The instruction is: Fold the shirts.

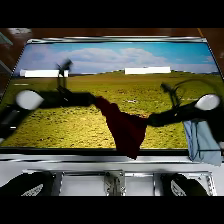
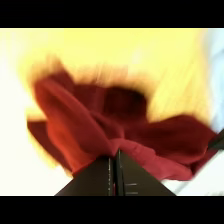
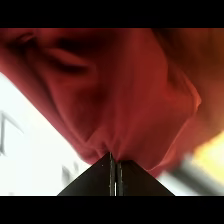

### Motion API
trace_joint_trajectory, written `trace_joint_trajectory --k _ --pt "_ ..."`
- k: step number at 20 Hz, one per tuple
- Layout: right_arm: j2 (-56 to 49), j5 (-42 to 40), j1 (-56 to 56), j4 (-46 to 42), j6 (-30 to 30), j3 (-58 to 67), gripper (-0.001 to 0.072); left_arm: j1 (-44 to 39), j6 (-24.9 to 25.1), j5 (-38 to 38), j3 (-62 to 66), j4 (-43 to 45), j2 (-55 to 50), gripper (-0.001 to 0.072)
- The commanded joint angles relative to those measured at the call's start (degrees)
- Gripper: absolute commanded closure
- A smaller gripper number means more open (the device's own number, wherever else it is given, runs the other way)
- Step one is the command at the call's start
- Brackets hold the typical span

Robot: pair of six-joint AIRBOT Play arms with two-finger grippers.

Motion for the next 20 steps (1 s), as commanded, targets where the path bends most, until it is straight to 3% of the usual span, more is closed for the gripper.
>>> trace_joint_trajectory --k 1,4,7,10,12,14,20 --pt "8.37 -5.6 0.11 1.38 3.76 18.38 0.0653 6.27 0.02 1.49 19.5 4.22 7.13 0.0672" --pt "9.11 -8.55 0.11 6.51 10.58 30.53 0.0653 10.69 0.31 2.21 32.94 4.22 7.26 0.0672" --pt "9.11 -15.45 0.11 13.75 12.33 35.19 0.0653 13.68 1.29 8.26 38.84 4.22 7.21 0.0672" --pt "9.11 -23.8 0.11 14.53 12.28 37.18 0.0653 14.69 1.27 10.69 39.63 4.17 7.19 0.0671" --pt "9.11 -29.42 0.11 14.36 11.61 37.29 0.0653 14.69 1.51 7.28 39.63 4.24 7.04 0.0671" --pt "8.94 -34.21 0.09 12.17 9.88 37.29 0.0653 14.69 5.79 1.64 39.63 5.01 6.78 0.0671" --pt "4.33 -50.97 0.11 10.32 7.45 37.77 0.0654 14.69 6.14 -15.89 39.3 11.72 4.83 0.0671"
